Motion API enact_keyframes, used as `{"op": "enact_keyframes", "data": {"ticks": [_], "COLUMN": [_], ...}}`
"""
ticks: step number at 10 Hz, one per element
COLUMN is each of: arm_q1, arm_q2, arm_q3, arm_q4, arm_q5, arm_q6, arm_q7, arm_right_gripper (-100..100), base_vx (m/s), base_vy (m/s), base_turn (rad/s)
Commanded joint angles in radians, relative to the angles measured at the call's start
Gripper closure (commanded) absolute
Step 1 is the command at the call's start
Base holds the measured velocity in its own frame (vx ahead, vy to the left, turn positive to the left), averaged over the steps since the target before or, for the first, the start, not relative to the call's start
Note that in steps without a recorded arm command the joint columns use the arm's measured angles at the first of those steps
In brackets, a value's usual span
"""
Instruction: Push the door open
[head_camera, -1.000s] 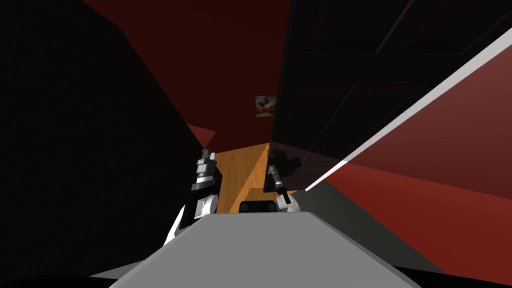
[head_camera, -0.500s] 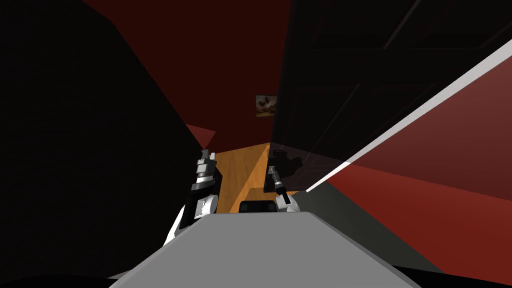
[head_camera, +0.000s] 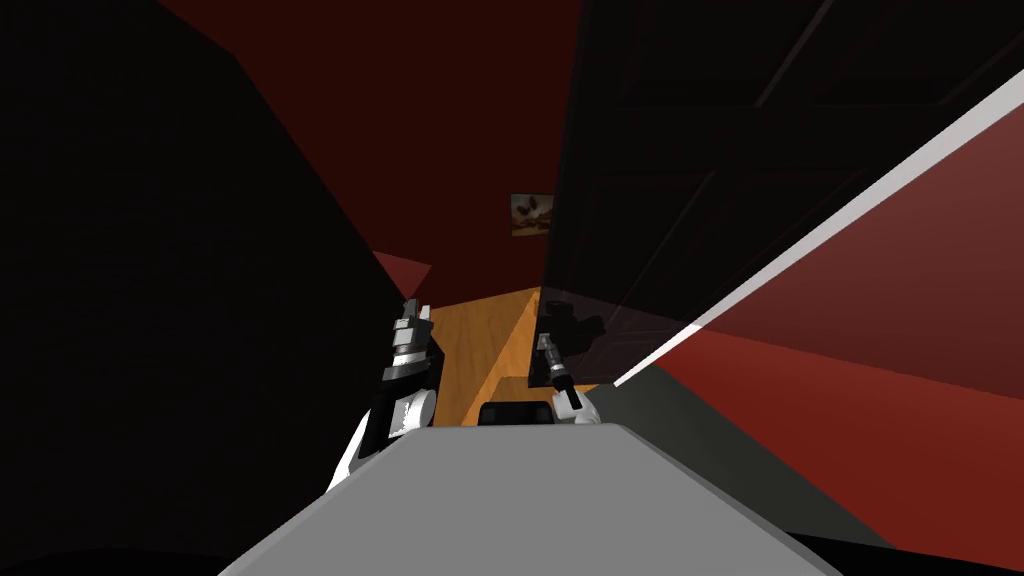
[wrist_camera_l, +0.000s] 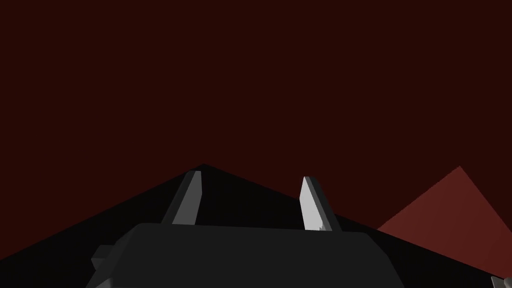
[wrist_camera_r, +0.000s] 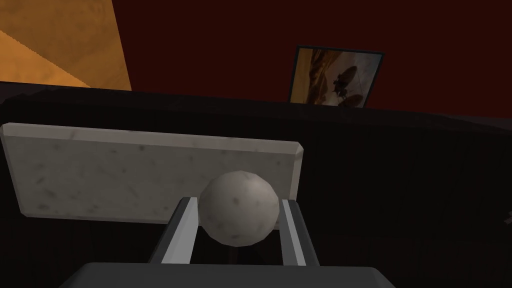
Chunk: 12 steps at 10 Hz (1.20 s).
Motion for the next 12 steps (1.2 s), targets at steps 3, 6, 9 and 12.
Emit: {"op": "enact_keyframes", "data": {"ticks": [3, 6, 9, 12], "arm_q1": [-0.009, -0.013, -0.017, -0.007], "arm_q2": [-0.022, -0.036, -0.046, -0.04], "arm_q3": [-0.029, -0.062, -0.094, -0.09], "arm_q4": [0.001, 0.004, 0.008, -0.01], "arm_q5": [-0.015, -0.033, -0.05, -0.056], "arm_q6": [-0.005, -0.003, -0.002, 0.006], "arm_q7": [0.006, 0.015, 0.025, 0.019], "arm_right_gripper": [100, 100, 100, -100], "base_vx": [0.174, 0.216, 0.149, -0.157], "base_vy": [0.034, 0.061, 0.05, 0.129], "base_turn": [-0.03, -0.051, -0.086, -0.074]}}
